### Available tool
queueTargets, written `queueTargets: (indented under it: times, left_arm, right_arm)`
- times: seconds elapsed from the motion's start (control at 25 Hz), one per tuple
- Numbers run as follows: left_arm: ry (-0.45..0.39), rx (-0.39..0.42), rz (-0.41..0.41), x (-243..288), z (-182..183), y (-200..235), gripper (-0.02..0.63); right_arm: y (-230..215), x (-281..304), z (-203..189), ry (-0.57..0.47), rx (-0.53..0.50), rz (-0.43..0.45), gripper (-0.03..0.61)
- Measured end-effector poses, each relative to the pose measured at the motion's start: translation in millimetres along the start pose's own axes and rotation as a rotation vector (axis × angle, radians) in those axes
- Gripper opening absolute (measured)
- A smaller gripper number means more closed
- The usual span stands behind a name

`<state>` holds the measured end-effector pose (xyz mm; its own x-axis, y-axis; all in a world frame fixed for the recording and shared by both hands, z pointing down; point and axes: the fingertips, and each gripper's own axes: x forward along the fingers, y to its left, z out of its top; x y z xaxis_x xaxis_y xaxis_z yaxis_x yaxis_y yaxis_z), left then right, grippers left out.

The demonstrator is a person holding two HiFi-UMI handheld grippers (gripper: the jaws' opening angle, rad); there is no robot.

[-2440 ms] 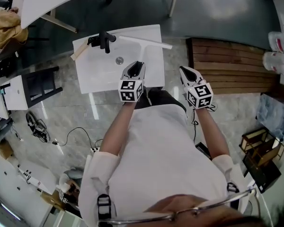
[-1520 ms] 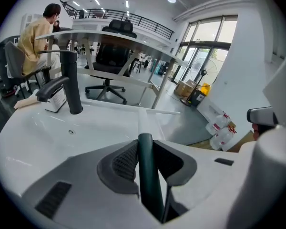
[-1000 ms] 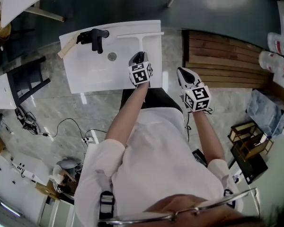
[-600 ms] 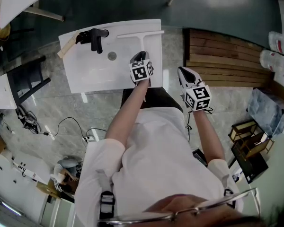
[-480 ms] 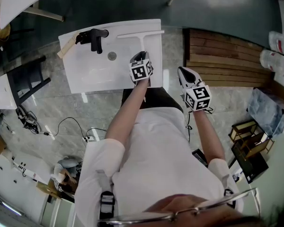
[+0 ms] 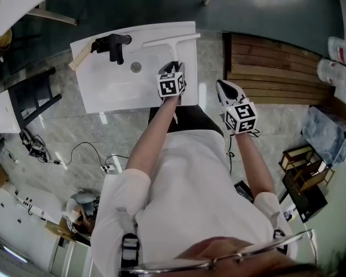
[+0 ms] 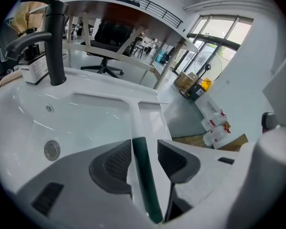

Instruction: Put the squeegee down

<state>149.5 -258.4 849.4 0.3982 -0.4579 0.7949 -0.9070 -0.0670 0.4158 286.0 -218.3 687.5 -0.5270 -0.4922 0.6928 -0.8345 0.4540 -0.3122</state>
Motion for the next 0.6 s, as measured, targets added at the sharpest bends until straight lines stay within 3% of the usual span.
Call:
queueTargets:
  times: [0.6]
  left_arm:
    - [-0.033, 0.05, 0.006, -15.6, 3.9, 0.4, 0.161]
  right_arm:
    - [8.1, -9.1, 3.1, -0.022, -0.038, 0.008, 0.006]
